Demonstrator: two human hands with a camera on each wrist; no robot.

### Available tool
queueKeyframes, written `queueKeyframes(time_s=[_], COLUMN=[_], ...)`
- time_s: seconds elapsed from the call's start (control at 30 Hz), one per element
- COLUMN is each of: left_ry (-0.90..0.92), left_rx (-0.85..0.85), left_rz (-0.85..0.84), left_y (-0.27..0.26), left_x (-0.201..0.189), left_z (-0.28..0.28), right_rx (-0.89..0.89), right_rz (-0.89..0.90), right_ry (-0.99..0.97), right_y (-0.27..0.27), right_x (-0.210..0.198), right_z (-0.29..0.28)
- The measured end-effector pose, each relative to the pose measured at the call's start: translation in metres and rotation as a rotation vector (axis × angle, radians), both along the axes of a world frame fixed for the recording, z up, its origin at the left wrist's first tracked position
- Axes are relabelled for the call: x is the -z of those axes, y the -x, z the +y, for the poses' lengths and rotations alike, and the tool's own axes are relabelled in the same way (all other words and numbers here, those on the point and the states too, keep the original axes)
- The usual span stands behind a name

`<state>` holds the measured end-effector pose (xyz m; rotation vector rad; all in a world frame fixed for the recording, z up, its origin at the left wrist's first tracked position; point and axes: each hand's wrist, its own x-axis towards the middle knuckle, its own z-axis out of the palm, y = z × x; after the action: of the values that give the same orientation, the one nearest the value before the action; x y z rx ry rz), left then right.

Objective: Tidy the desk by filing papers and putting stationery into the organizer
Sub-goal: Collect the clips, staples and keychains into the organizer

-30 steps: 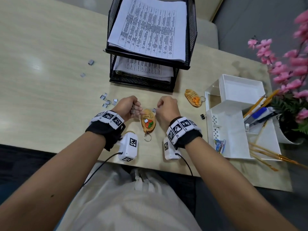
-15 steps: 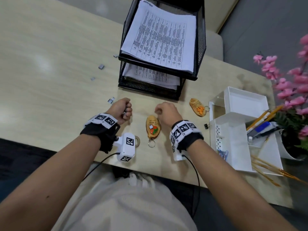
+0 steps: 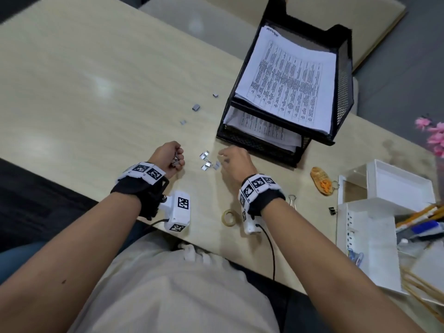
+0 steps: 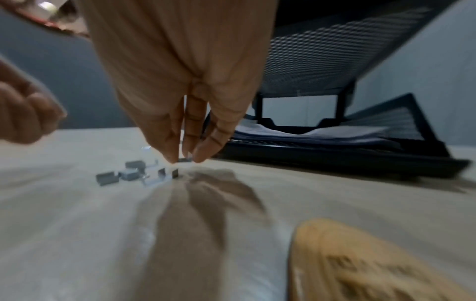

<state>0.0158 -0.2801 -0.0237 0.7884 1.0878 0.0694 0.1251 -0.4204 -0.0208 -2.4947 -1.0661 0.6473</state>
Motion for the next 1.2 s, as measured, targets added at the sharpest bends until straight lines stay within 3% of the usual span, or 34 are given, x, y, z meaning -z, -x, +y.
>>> queueKeyframes(time_s=[0.17,0.33,0.47,0.63,0.7,0.83,0.97,1.2], left_ry=[0.013,0.047,0.098,0.185,0.214,0.197,0.130,0.123], left_rx=[0.035,0.034,0.028,0.173,0.240,0.324,0.335,0.322], left_rz=[-0.005,-0.040,-0.078,-0.074,-0.053,0.017,0.048,0.063], left_y=[0.008,0.005,-0.004,-0.011,-0.012,-0.011,-0.008,0.000], left_x=[-0.001,0.005,0.010,0.007,0.009,0.013,0.015,0.018], left_z=[0.014,0.019,0.014,0.001,0.001,0.012,0.024,0.033], right_rx=[-0.125,0.010,0.260,0.267,0.330,0.513,0.388,0.363], right_rz=[-0.110,-0.061,0.044,0.273,0.275,0.134,0.102,-0.003], right_ry=[0.154,0.121,-0.098,-0.322,-0.374,-0.221,-0.045,-0.050], right_y=[0.009,0.001,0.009,0.034,0.034,0.027,0.046,0.055], right_x=[0.010,0.016,0.004,-0.025,-0.028,-0.012,0.010,0.021], right_z=[0.018,0.011,0.013,0.035,0.037,0.028,0.023,0.024])
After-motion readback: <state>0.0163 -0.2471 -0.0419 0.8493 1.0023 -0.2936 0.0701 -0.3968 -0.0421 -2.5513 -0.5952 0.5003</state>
